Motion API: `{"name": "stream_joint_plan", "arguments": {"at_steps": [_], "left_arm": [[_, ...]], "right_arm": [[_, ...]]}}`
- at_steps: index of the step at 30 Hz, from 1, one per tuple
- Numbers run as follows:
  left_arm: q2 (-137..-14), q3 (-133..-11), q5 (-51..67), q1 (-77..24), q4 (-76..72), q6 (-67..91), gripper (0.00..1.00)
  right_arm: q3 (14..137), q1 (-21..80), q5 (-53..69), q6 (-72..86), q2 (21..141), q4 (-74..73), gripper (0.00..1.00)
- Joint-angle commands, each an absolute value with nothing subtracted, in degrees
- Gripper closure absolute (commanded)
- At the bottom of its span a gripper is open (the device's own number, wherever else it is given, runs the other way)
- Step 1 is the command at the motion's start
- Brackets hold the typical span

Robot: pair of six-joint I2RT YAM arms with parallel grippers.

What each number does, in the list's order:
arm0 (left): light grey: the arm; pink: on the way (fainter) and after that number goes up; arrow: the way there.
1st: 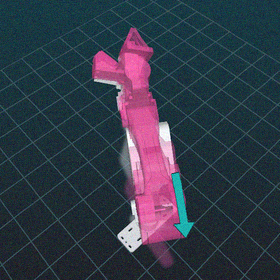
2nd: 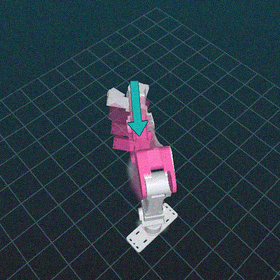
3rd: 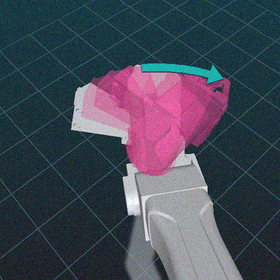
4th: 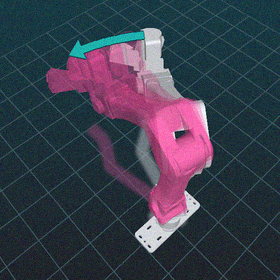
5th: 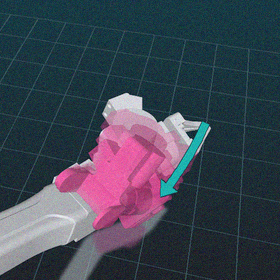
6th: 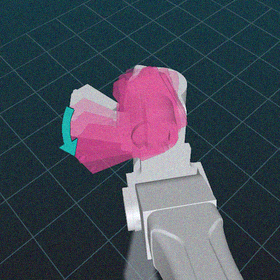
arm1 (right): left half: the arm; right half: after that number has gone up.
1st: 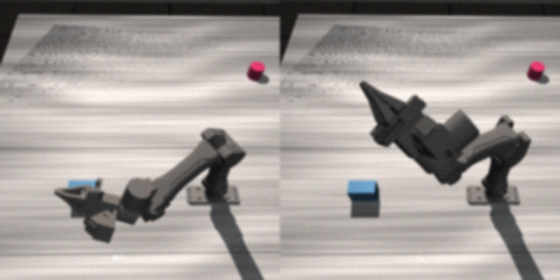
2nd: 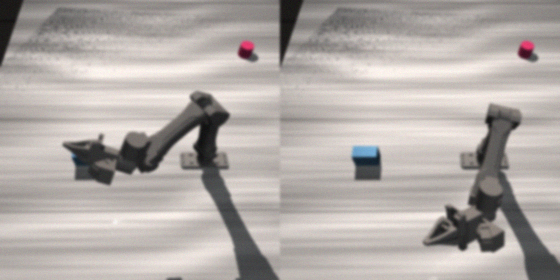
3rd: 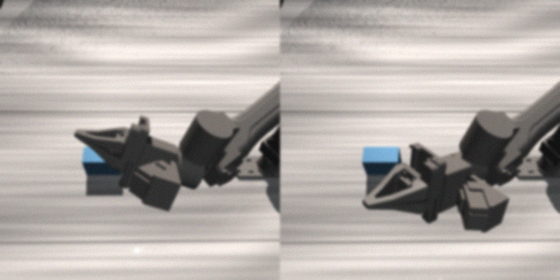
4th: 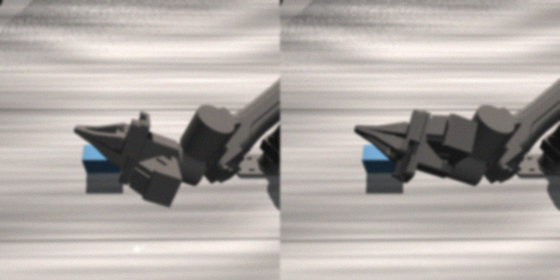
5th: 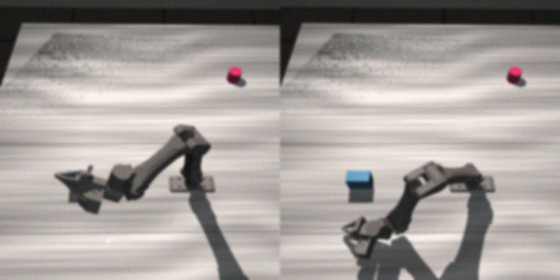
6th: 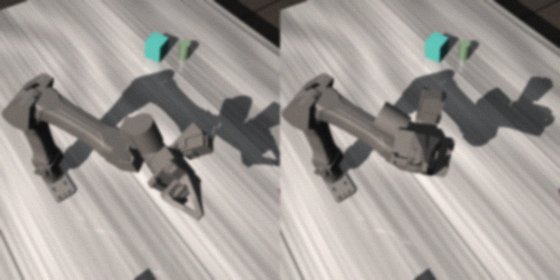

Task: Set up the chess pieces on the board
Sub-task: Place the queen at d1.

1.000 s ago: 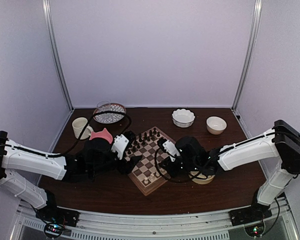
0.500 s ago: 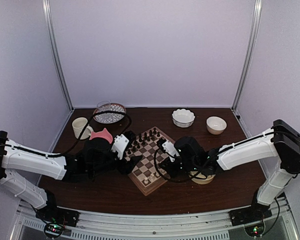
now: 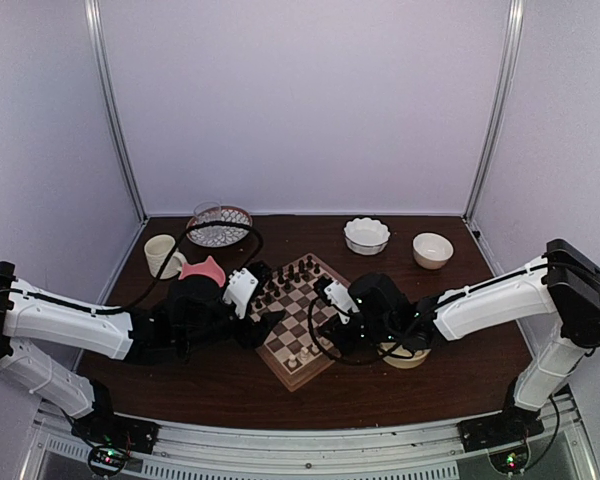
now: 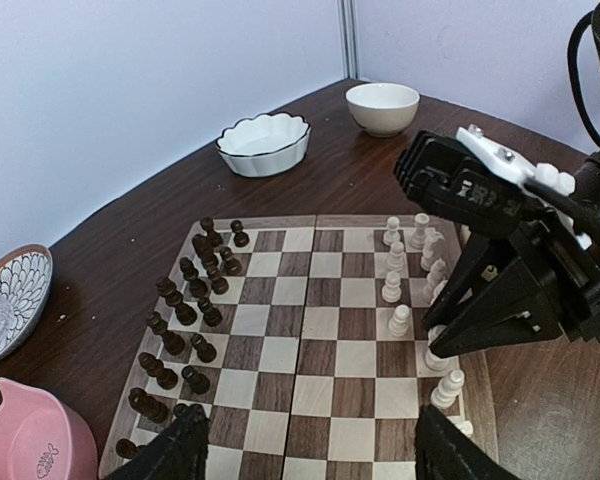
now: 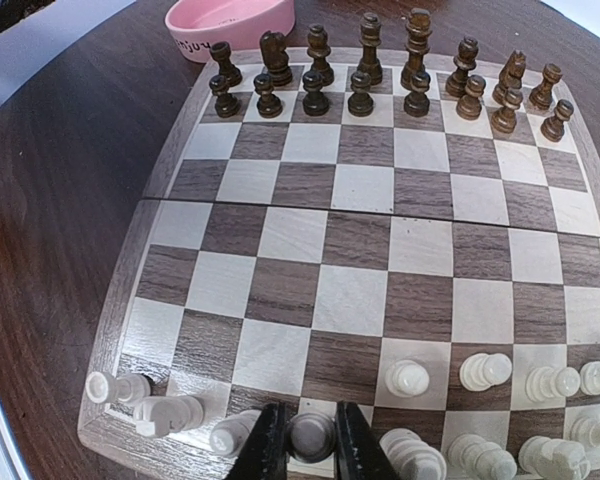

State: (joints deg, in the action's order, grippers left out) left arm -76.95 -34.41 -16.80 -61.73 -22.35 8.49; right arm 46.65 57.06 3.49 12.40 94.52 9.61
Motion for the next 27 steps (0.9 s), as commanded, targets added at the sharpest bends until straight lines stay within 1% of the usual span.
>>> {"name": "stream_joint_plan", "arguments": {"at_steps": [1, 7, 12, 22, 27], "left_arm": [[-77.3, -36.1, -16.3, -61.9, -23.7, 9.0, 0.29], [-77.2, -36.1, -16.4, -61.9, -23.6, 9.0, 0.29], [-77.2, -36.1, -16.4, -61.9, -23.6, 9.0, 0.29], [-77.0, -36.1, -16.4, -61.9, -23.6, 8.9, 0.29], [-76.9, -36.1, -16.3, -61.9, -23.5, 9.1, 0.29]], "right_arm": [[47.1, 56.7, 2.5, 13.0, 93.3, 9.5, 0.85], [46.2, 56.7, 1.9, 13.0, 92.0, 9.4, 0.84], [46.1, 56.7, 1.8, 13.0, 91.8, 9.3, 0.81], [45.8, 56.7, 1.4, 13.0, 91.6, 8.9, 0.82], [45.9, 56.7, 1.1, 13.1, 91.9, 8.5, 0.81]]}}
